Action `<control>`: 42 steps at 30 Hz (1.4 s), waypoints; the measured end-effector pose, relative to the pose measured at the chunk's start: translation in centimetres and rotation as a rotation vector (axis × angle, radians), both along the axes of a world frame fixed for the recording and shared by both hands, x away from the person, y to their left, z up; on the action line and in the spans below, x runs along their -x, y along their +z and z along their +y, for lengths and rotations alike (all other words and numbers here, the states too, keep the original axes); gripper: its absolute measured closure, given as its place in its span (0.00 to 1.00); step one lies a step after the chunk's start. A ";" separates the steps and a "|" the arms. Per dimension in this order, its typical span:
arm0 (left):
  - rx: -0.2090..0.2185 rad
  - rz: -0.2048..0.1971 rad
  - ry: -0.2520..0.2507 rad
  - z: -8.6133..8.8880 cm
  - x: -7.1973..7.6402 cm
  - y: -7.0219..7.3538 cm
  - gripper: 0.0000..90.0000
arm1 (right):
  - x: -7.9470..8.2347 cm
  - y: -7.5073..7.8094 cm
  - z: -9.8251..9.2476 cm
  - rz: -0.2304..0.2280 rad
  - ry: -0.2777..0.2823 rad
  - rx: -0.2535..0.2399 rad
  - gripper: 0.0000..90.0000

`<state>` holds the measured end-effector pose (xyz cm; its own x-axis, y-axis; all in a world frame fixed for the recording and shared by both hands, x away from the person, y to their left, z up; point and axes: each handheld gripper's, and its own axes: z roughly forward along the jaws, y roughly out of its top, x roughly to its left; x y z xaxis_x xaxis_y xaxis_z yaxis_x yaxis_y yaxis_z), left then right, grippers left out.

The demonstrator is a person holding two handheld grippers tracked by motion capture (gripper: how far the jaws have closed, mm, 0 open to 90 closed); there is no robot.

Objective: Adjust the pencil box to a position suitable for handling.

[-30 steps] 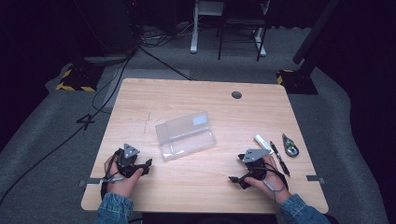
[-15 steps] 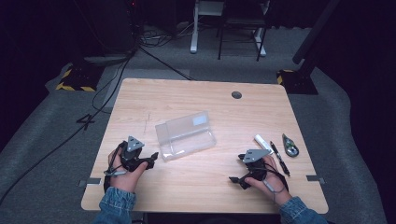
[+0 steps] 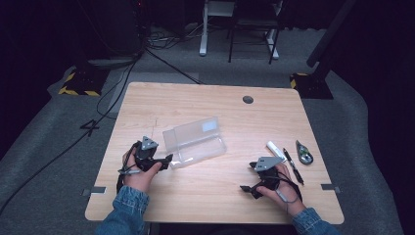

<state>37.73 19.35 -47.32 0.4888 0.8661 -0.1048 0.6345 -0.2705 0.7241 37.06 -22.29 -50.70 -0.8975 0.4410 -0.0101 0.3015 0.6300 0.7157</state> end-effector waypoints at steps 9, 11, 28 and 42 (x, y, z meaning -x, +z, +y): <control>-0.039 0.057 -0.047 -1.2 -1.0 -1.3 0.34 | 0.0 0.0 0.0 0.001 0.002 -0.002 0.03; -0.050 0.063 -0.054 -1.2 -1.1 -1.5 0.35 | 0.0 0.0 0.0 0.001 0.004 -0.003 0.03; -0.097 0.059 -0.127 -1.9 -1.2 -2.1 0.41 | 0.2 0.0 -0.2 0.003 0.011 -0.007 0.06; -0.100 0.046 -0.189 -2.5 -0.8 -2.2 0.41 | 1.0 2.7 -1.5 -0.005 -0.013 -0.024 0.26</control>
